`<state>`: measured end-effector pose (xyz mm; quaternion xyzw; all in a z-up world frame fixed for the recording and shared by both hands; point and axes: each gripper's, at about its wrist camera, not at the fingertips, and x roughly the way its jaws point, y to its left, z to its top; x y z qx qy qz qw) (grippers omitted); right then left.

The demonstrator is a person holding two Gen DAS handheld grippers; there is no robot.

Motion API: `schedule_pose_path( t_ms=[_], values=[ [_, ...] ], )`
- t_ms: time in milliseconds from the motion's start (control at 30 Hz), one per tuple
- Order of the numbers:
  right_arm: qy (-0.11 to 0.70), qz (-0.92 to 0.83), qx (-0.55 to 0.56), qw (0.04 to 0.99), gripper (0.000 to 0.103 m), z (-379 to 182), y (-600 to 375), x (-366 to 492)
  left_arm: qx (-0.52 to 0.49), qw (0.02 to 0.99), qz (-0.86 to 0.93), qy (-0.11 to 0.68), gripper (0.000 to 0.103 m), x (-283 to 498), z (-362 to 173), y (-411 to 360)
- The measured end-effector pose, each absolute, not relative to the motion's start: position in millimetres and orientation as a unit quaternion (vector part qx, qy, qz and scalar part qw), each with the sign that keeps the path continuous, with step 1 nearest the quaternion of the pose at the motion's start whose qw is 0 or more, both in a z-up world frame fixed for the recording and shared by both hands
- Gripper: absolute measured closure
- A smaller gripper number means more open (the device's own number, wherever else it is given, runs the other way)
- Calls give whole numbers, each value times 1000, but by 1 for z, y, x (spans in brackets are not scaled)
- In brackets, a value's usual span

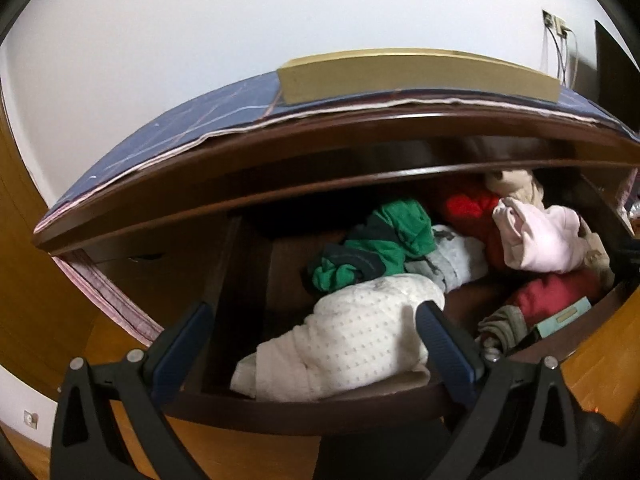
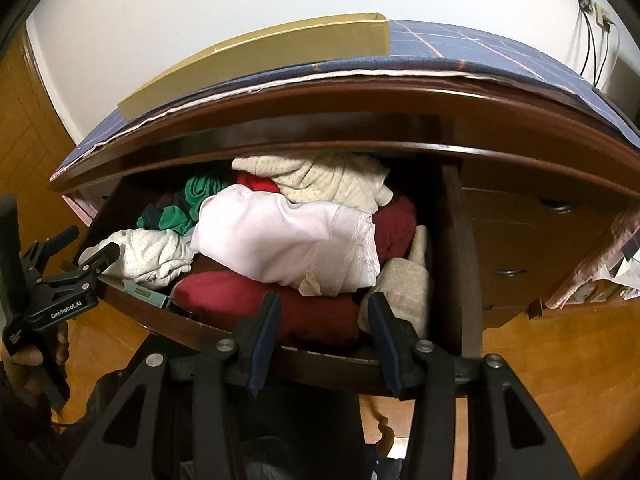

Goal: Take underwear out of drawer
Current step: 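Lower both tools into the open drawer toward the clothes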

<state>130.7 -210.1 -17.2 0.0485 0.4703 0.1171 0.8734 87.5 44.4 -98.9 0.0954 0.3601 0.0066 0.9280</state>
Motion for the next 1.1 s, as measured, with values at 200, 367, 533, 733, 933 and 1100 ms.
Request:
schedule_pose_path(
  t_ms=[200,367,533,733,933,1100],
  values=[
    [475,117,46,871,55,-16,-209,130,98,926,-4,364,0,72,-101,46],
    [493,129,54,859,54,-19,-215,127,100,923,-7,372,0,64,-104,50],
    [501,129,50,855,54,-17,-213,121,104,922,-11,372,0,51,-106,53],
    [505,130,48,852,54,-19,-215,124,108,918,-16,380,0,53,-107,51],
    [510,128,47,849,54,-20,-211,127,88,917,-13,388,0,52,-111,56],
    [515,128,48,847,54,-19,-210,126,73,916,-10,395,0,52,-115,60]
  ],
)
